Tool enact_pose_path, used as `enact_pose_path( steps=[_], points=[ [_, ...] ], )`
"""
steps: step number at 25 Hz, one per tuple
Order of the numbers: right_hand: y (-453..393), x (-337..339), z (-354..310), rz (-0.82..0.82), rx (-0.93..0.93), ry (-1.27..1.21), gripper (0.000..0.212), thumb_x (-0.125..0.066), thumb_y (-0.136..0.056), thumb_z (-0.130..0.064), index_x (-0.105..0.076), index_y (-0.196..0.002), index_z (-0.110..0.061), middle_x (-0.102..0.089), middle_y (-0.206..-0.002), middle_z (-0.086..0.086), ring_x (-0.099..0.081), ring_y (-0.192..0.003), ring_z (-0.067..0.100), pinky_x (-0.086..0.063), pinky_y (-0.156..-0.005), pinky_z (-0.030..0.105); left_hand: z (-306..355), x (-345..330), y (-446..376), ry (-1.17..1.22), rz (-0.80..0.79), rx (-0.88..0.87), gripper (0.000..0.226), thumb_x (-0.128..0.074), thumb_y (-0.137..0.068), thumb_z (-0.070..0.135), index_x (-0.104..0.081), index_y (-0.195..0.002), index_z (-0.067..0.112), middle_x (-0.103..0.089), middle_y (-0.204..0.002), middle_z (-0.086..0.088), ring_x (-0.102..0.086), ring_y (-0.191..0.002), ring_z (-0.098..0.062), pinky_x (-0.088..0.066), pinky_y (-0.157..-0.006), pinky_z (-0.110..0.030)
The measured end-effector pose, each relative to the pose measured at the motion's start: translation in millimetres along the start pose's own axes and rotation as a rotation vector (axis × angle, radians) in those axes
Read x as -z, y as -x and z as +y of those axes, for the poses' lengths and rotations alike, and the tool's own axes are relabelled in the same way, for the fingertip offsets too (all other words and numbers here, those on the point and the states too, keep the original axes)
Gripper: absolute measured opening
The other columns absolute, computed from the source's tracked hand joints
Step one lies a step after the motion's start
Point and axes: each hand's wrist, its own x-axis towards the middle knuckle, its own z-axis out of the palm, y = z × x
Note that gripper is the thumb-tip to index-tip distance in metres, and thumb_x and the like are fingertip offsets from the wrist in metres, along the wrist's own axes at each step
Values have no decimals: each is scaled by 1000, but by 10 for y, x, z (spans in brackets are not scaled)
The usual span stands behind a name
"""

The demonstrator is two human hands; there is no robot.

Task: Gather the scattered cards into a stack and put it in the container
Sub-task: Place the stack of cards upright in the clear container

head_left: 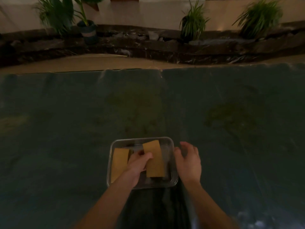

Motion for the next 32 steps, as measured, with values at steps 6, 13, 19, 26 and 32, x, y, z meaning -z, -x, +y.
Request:
enact_pose_path(
  steps=[6,13,19,26,32],
  points=[
    [-340,-97,276,-248,-240,-283,10,-66,-93,-19,-73,-100,-20,-74,-89,1,-70,-78,18,-62,-73,35,-41,-229,-154,-116,149,47,54,-74,-79,24,-48,-125,32,-54,-121,-2,-52,-119,-30,-41,-107,-55],
    [-407,-89,360,-311,-364,-504,6,-68,-92,-13,-70,-97,-10,-72,-90,12,-67,-77,24,-61,-77,41,-78,-341,-209,-128,183,65,18,-67,-88,22,-53,-97,30,-49,-93,4,-47,-100,-22,-41,-86,-39],
    [-404,-79,365,-312,-355,-476,6,-67,-93,-16,-70,-98,-13,-71,-100,16,-68,-86,27,-61,-81,43,-252,-483,-250,-313,197,-35,18,-65,-89,32,-57,-106,32,-56,-106,5,-49,-100,-15,-40,-85,-35],
    [-391,-65,328,-319,-352,-437,7,-65,-94,-19,-69,-99,-15,-69,-100,9,-66,-88,25,-58,-71,34,-288,-536,-272,-468,193,-132,7,-56,-97,32,-55,-90,32,-50,-84,16,-50,-87,-6,-38,-80,-27],
    [-362,-51,298,-321,-344,-443,7,-64,-95,-17,-68,-99,-13,-66,-91,9,-62,-81,22,-58,-71,33,-302,-511,-328,-568,193,-161,11,-54,-98,33,-57,-88,29,-56,-88,11,-50,-79,-3,-40,-79,-25]
  ],
)
